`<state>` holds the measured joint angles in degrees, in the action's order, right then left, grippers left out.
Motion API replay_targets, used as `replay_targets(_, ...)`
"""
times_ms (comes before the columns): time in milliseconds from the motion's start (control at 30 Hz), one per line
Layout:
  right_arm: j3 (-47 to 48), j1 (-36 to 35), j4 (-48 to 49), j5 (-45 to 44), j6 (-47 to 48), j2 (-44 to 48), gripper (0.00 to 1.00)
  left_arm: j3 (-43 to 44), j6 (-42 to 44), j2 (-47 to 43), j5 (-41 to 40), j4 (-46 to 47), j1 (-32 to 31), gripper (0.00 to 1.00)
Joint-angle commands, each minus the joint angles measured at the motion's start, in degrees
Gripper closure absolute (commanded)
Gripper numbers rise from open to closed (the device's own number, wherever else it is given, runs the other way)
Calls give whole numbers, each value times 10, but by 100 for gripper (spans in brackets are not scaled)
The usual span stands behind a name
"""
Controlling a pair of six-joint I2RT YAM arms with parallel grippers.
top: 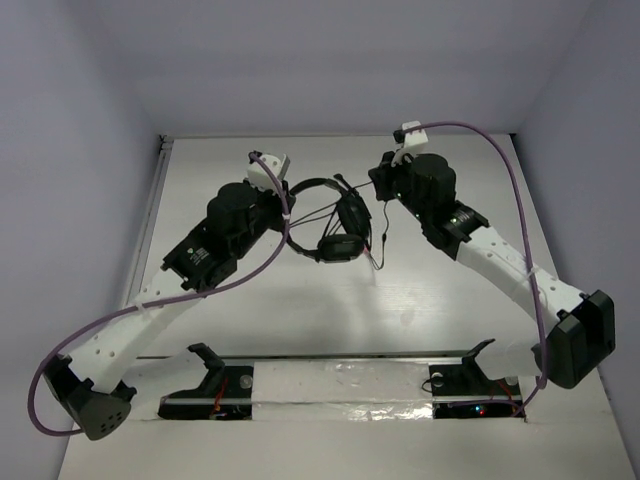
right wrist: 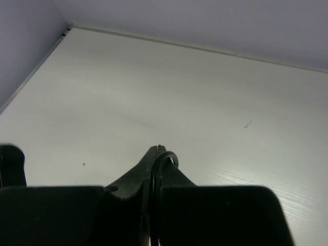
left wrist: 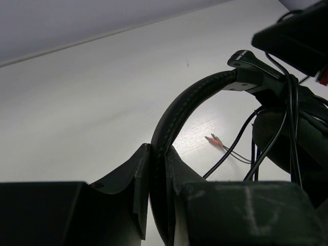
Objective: Wrap the headphones
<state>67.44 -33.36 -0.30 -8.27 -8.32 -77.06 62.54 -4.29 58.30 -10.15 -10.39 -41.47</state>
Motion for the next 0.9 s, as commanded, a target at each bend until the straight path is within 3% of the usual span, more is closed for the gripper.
replay_targets(0,-22,13,67,-13,-30,37,100,57,-11,-13,29,25,33,100)
replay_targets(233,-48,18,87,7,-47,27,100,74,-26,-27,115,32,84,100)
replay_targets(400,-85,18,146,102,-69,17,99,123,-56,-15,166,24,84,100)
replay_targets(500,-105,18,177,163,-72,11,89,157,-80,-5,187,18,84,100)
replay_targets(633,-131,18,218,207,-92,-6,88,202,-106,13,189,-1,84,100)
replay_targets(867,-172,18,303,256,-123,-34,76,243,-132,36,182,-8,84,100)
